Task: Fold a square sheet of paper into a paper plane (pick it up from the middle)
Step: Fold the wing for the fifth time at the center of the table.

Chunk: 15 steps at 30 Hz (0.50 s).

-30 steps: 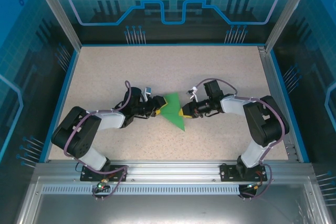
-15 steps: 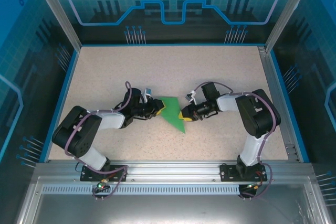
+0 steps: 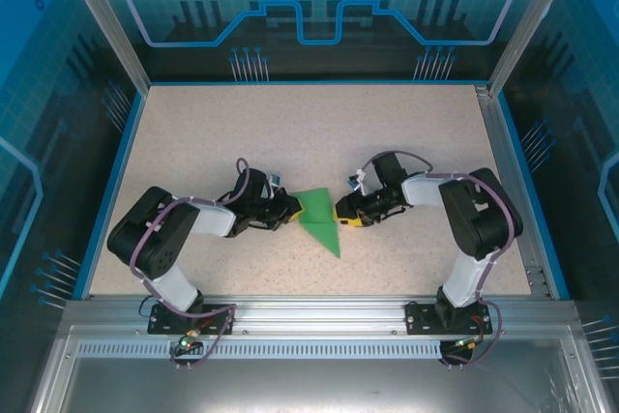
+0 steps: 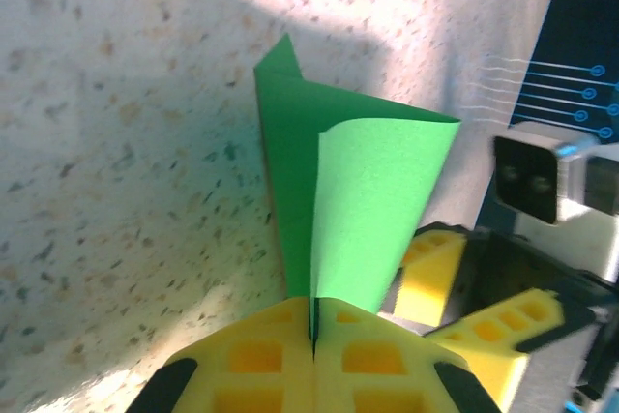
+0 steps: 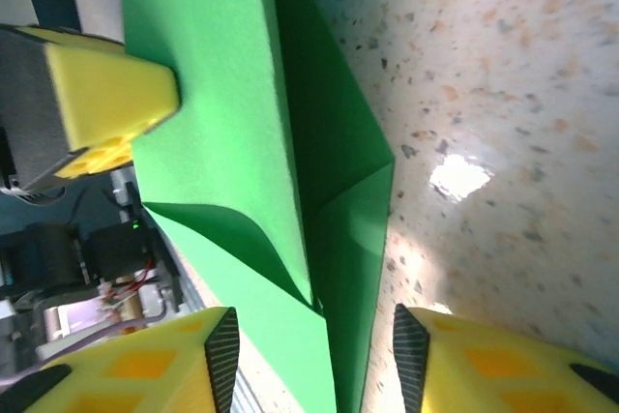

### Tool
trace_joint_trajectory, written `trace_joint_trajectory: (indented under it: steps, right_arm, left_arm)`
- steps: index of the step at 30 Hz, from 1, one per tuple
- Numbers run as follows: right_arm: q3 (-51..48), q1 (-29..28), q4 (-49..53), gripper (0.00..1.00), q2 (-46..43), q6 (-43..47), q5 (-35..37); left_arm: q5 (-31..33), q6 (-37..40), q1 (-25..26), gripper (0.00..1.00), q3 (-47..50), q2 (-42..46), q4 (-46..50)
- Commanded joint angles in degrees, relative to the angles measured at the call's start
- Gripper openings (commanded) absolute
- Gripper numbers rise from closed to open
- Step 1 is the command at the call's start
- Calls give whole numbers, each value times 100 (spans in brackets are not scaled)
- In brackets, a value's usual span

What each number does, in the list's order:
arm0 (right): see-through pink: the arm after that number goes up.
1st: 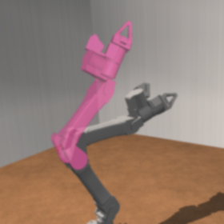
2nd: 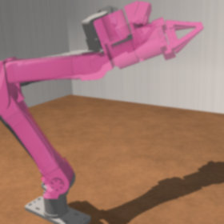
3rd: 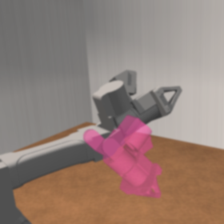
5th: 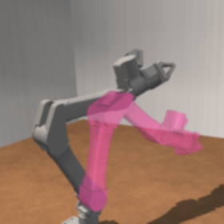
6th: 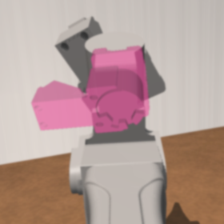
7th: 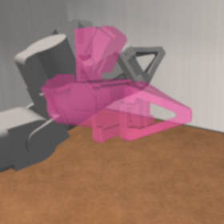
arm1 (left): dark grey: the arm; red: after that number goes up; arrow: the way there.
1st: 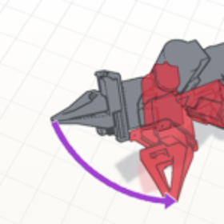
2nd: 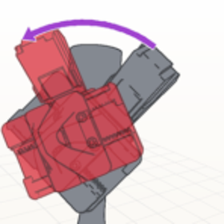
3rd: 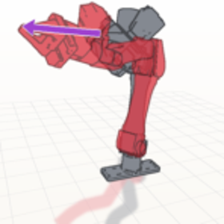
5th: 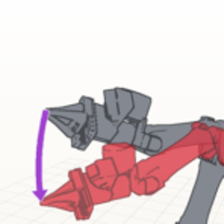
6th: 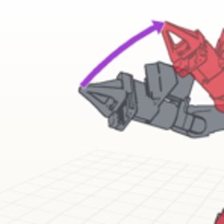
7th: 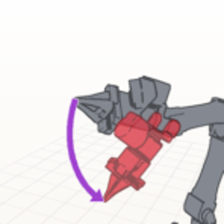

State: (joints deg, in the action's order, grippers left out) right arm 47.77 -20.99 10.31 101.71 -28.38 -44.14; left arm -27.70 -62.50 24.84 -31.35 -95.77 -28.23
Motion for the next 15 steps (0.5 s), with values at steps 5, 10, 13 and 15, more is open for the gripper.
trace_joint_trajectory:
  steps: [5, 10, 13, 15]
  right_arm:
    - [-339, -59, 440, 53, -1422, 122, 1378]
    - [-643, -563, -101, 49, -2344, 434, 2293]
    - [-808, -984, -263, 50, -2776, 627, 2939]
    - [-760, -1175, -70, 49, -2893, 787, 3090]
  left_arm:
    - [252, 234, 139, 0, -242, 14, 527]
    - [273, 223, 161, 0, -229, 49, 606]
    - [366, 255, 160, 0, -198, 143, 730]
    - [383, 262, 161, 0, -191, 180, 748]
